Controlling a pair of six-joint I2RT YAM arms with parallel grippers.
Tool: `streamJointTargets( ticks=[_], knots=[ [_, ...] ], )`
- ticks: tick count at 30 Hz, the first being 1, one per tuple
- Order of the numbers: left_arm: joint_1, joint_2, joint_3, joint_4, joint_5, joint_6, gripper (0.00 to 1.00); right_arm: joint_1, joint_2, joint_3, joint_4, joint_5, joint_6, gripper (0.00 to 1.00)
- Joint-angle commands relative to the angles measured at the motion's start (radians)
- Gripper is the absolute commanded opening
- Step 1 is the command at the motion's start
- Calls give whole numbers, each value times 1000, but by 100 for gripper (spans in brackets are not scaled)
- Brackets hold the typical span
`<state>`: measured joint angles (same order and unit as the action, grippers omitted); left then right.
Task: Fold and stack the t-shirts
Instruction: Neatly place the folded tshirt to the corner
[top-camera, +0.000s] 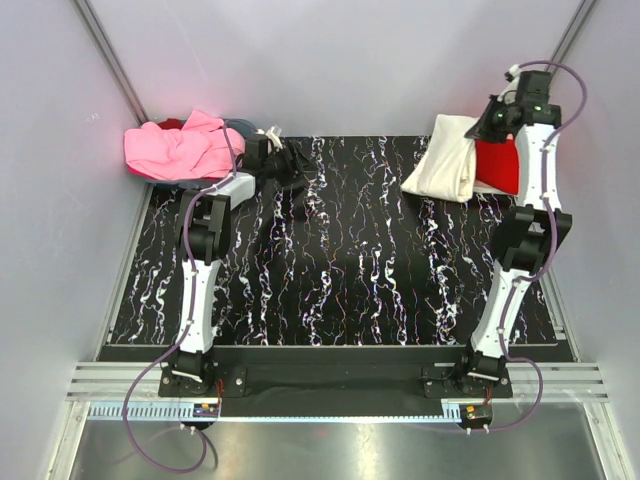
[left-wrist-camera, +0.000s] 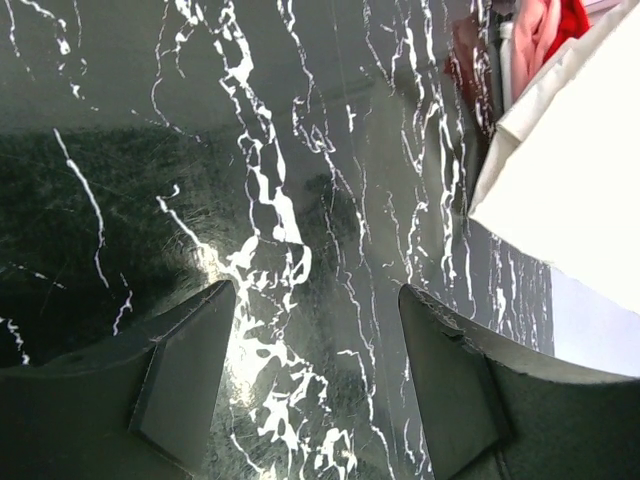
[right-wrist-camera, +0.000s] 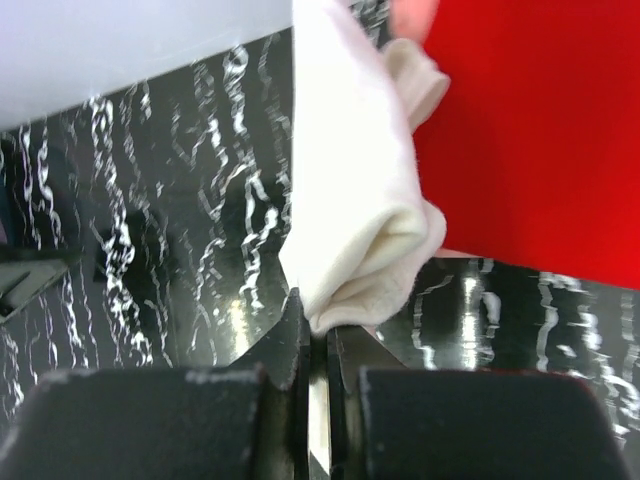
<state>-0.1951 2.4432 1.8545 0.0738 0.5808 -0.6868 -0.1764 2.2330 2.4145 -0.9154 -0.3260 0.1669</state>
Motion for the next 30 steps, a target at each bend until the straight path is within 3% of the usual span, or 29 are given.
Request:
streamJointTargets(
  ticks=[1, 10, 18, 24, 30],
  knots=[
    [8, -47, -3, 80, 39, -19, 72, -67, -13, 63, 53, -53, 13, 0],
    [8, -33, 6, 89, 50, -33, 72, -129, 62, 189, 61, -21, -17, 0],
    [10, -24, 17, 89, 54, -34, 72, -187, 112, 218, 190, 37, 19, 0],
    [16, -18, 18, 98, 62, -48, 72, -207, 109, 143, 352, 142, -18, 0],
    [17, -15, 18, 107, 67, -56, 72, -219, 223, 238, 383, 148, -6, 0]
  ],
)
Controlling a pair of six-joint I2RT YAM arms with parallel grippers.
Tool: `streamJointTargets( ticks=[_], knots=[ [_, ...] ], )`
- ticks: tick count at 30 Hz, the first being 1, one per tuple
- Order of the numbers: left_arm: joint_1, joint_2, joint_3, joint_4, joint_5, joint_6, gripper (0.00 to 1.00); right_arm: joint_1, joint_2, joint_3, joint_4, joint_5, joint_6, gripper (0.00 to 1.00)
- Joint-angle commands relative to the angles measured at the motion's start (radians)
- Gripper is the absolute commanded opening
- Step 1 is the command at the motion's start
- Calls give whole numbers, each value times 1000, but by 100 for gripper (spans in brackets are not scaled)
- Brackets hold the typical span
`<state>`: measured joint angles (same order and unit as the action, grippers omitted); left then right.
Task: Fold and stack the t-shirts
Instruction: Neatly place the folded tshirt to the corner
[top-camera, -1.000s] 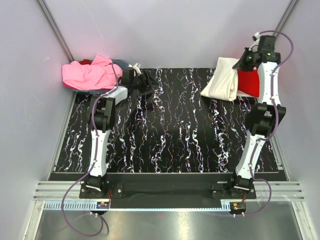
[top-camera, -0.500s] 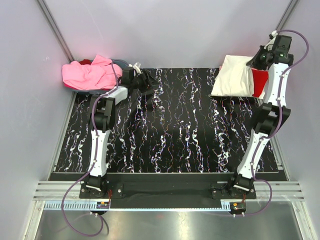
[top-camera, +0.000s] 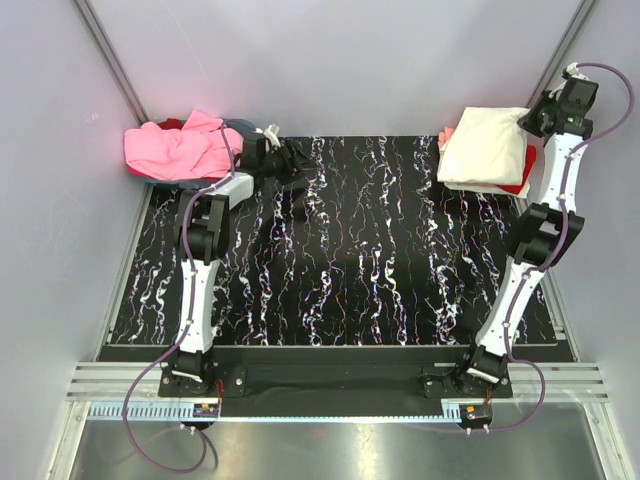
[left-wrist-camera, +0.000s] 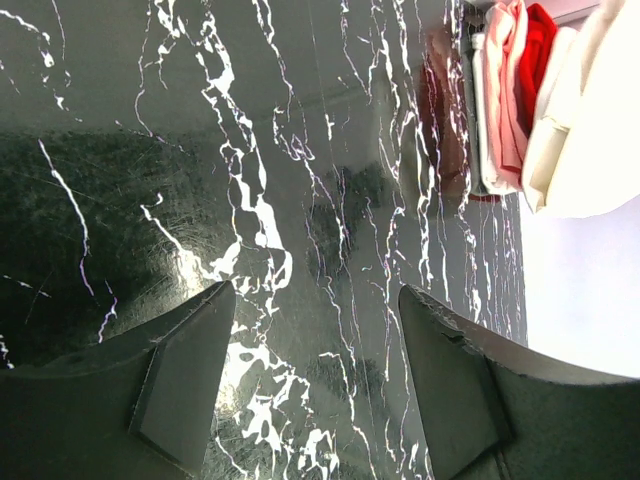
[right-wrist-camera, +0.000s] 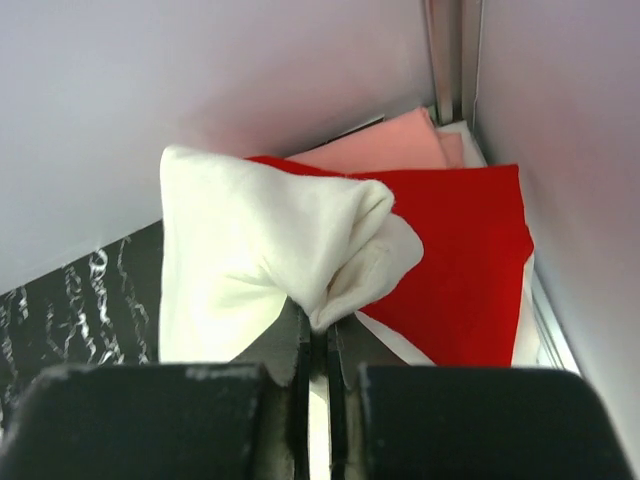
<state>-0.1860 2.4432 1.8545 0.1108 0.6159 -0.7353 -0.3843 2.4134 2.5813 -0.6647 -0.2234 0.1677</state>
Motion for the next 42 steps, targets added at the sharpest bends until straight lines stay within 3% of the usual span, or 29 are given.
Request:
streamJointTargets(
  ticks=[1, 30, 35, 37, 38, 42],
  knots=[
    [8, -15, 18, 69, 31, -7, 72, -13, 59, 69, 146, 50, -2, 0],
    [13, -10, 18, 81, 39, -19, 72, -51, 295, 131, 508, 285, 12, 0],
    [13, -10, 18, 78, 36, -18, 72, -42, 302, 68, 499, 366, 20, 0],
    [13, -10, 20, 75, 36, -16, 72, -39, 253, -54, 565, 362, 24, 0],
    [13, -10, 20, 76, 36, -16, 72, -38, 239, -79, 573, 352, 26, 1],
    [14, -12, 17, 73, 39, -15, 72, -38, 211, -110, 516, 260, 41, 25]
  ],
)
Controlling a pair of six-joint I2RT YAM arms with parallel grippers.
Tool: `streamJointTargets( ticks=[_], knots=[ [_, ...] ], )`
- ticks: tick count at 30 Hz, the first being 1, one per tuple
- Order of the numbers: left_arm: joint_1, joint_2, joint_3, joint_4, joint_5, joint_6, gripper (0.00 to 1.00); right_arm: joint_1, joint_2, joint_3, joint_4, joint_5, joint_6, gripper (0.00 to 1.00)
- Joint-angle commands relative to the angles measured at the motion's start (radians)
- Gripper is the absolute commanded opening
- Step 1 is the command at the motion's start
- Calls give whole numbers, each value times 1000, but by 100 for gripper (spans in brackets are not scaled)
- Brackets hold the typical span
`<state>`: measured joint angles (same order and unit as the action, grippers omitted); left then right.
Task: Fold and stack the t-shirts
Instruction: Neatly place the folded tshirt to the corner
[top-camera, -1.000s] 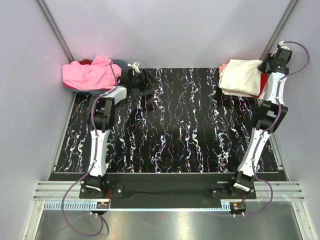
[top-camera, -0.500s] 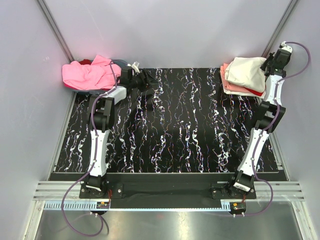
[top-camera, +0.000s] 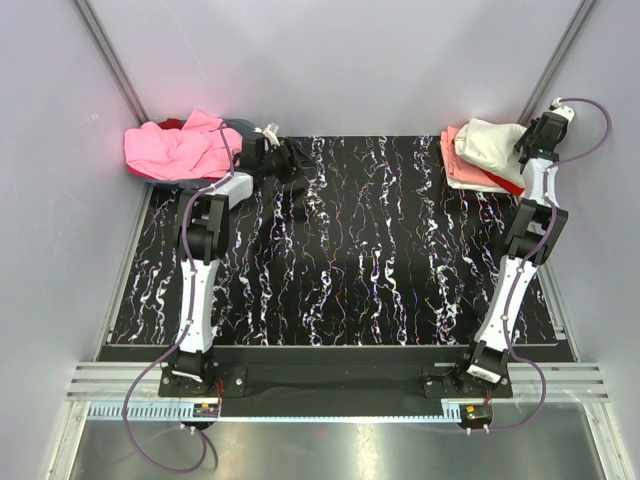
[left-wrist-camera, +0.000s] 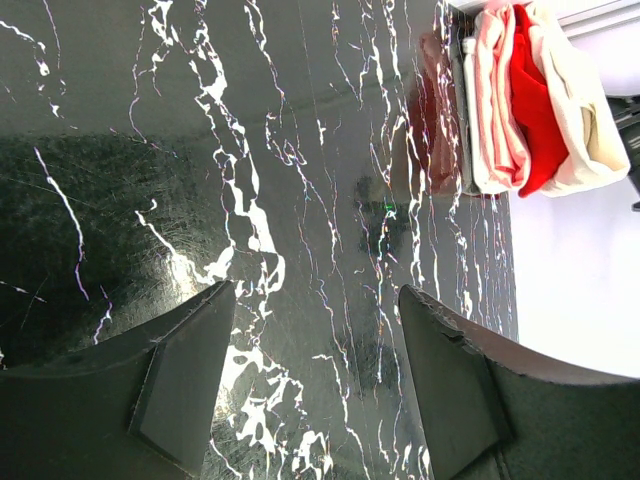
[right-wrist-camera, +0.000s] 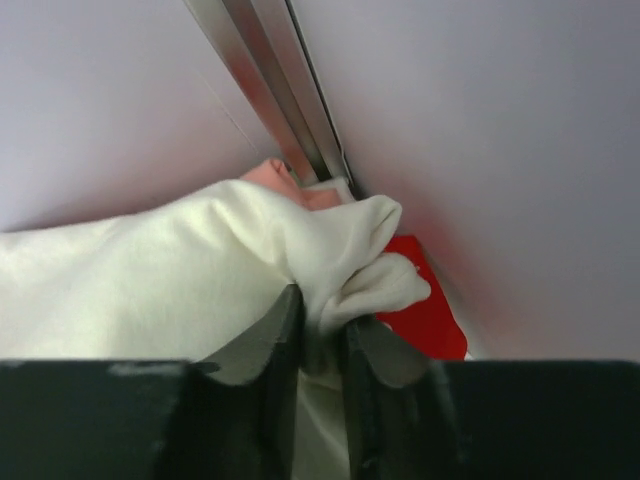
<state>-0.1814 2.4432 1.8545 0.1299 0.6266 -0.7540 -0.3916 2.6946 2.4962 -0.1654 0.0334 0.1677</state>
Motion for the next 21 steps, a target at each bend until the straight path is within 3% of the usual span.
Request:
streamJointTargets(
  ticks=[1, 4, 10, 16, 21],
  knots=[
    [10, -13, 17, 53, 27, 5, 72, -30, -79, -63, 17, -10, 58, 29],
    [11, -18, 9, 53, 27, 8, 72, -30, -127, -156, 30, -29, 84, 49],
    [14, -33, -15, 60, 25, 16, 72, -30, -231, -243, 6, -30, 130, 70],
    [16, -56, -46, 66, 15, 30, 72, -32, -343, -185, -106, 68, 115, 93],
    [17, -56, -44, 80, 19, 18, 72, -30, -469, -210, -157, 103, 130, 98]
  ],
)
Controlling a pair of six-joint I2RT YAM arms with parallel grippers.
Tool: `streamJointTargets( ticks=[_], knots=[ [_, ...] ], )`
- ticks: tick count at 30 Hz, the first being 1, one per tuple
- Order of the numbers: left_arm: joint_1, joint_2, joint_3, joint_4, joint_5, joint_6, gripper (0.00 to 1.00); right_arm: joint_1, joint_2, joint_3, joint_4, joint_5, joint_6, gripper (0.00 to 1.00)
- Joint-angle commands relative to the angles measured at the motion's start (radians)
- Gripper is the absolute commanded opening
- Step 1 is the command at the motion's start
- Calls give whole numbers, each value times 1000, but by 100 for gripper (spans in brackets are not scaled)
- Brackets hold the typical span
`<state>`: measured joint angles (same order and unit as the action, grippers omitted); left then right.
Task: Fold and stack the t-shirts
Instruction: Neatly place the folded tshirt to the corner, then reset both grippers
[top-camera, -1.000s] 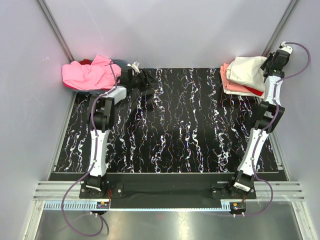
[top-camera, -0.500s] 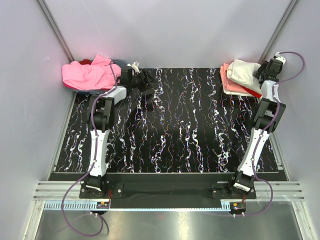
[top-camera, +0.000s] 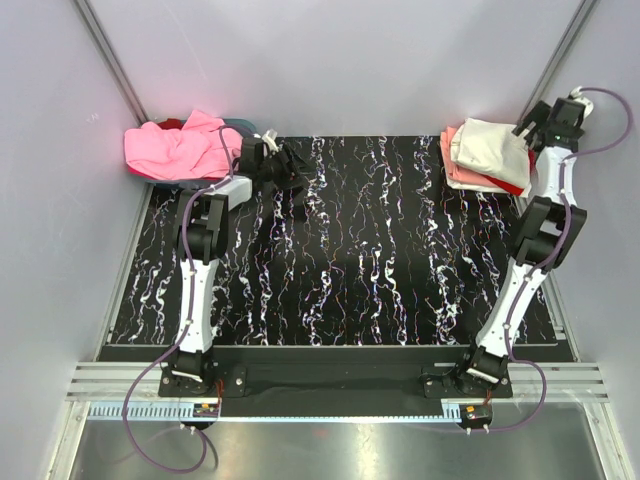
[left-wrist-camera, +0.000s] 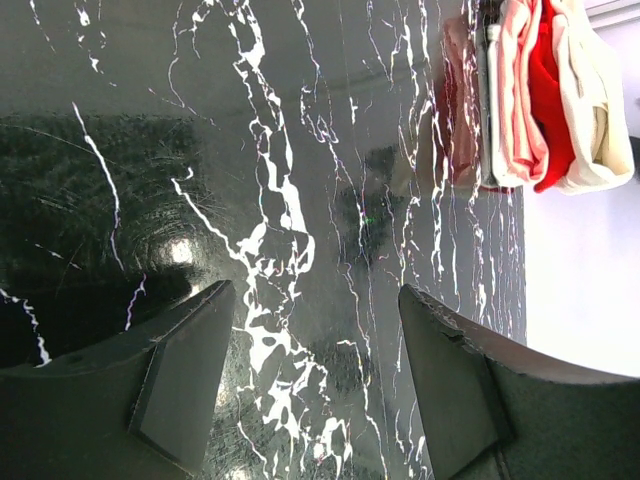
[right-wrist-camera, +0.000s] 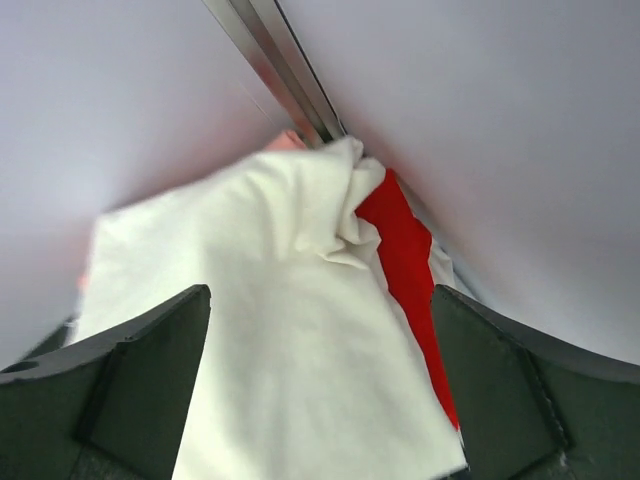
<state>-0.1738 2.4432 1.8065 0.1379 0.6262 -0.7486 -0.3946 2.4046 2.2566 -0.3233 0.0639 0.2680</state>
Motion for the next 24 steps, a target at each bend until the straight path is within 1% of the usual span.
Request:
streamJointTargets(
  ticks=[1, 2, 3, 5, 6, 8, 9, 10, 11, 13, 14, 16, 20, 24],
  knots=[
    [10, -58, 4, 72, 21, 12, 72, -24, -197, -1, 1, 54, 40, 98],
    [10, -58, 1, 72, 21, 11, 72, -14, -215, -21, 7, 34, 45, 97],
    [10, -59, -2, 78, 21, 11, 72, -7, -241, -41, 13, -28, 51, 92],
    [13, -61, -6, 80, 23, 8, 72, 10, -260, -84, 20, -87, 83, 89],
    [14, -62, -10, 86, 24, 3, 72, 34, -263, -92, 20, -129, 100, 84],
    [16, -64, -12, 89, 26, 0, 72, 59, -254, -111, 23, -168, 112, 78],
    [17, -65, -16, 95, 27, -3, 72, 80, -234, -114, 29, -212, 117, 72],
    [17, -65, -16, 97, 27, -3, 72, 92, -222, -111, 33, -226, 126, 61],
    [19, -67, -18, 98, 29, -5, 72, 102, -207, -106, 32, -240, 129, 55],
    [22, -67, -21, 103, 29, -8, 72, 134, -164, -86, 21, -274, 123, 48],
    [22, -66, -21, 106, 32, -11, 72, 143, -151, -80, 17, -277, 119, 42],
    [25, -67, -22, 111, 33, -12, 72, 171, -128, -83, 12, -268, 96, 40],
    [30, -67, -26, 118, 36, -21, 72, 180, -98, -118, 10, -262, 92, 38],
    [33, -69, -32, 129, 38, -31, 72, 183, -98, -213, 39, -262, 96, 36]
  ],
)
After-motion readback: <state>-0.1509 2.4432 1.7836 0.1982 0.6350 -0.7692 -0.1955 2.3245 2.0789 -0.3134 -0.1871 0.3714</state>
